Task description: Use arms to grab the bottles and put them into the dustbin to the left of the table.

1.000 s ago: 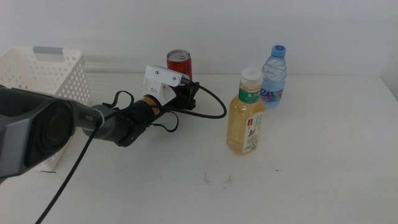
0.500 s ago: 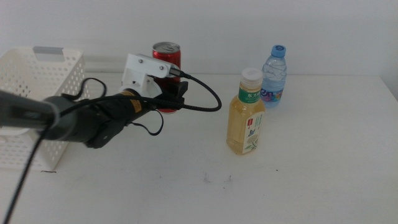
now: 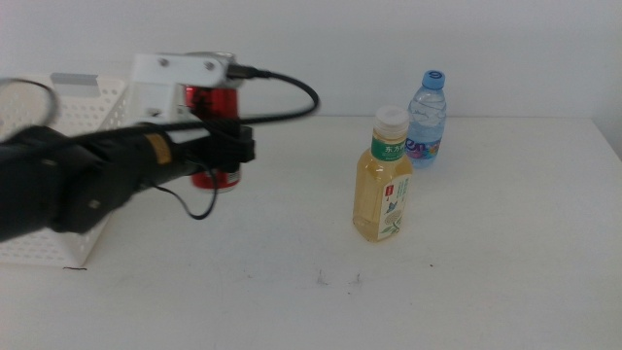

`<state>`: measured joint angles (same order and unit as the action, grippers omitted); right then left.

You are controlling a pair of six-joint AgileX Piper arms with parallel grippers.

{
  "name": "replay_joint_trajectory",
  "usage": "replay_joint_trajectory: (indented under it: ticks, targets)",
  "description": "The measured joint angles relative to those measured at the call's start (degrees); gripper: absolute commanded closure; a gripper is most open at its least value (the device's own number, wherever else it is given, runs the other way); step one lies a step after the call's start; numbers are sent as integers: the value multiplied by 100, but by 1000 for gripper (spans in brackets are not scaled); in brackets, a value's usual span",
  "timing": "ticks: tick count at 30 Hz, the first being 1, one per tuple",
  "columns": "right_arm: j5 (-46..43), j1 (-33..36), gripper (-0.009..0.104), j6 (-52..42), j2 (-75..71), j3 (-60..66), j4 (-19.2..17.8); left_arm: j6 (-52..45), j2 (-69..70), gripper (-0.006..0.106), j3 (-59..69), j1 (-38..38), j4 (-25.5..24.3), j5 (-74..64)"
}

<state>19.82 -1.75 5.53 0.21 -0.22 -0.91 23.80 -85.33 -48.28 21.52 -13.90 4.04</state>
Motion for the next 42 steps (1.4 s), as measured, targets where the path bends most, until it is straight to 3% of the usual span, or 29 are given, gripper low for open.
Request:
replay_joint_trajectory:
  ticks: [6,10,16,24,32,37,42]
  targets:
    - [0,0,7,0,0,0,0,-193,542,102,-889,-1,334,-2892]
    - [0,0,7,0,0,0,0,-1281,342,102,-2106,-324,739,-4878]
    - [0,0,7,0,0,0,0,-2741,-351,102,-4007,-1410,1390,-6891]
    - [0,0,7,0,0,0,0,-3354,-1464,102,-5134,-2735,1303,-7446]
    - [0,0,7,0,0,0,0,-3582,-2509,100,-5163,-3146,770,-7450]
    - [0,0,7,0,0,0,0,-3582,-2918,84,-5163,-3159,528,-7200]
    - [0,0,7,0,0,0,0,-3571,-3190,40,-5163,-3168,462,-6921]
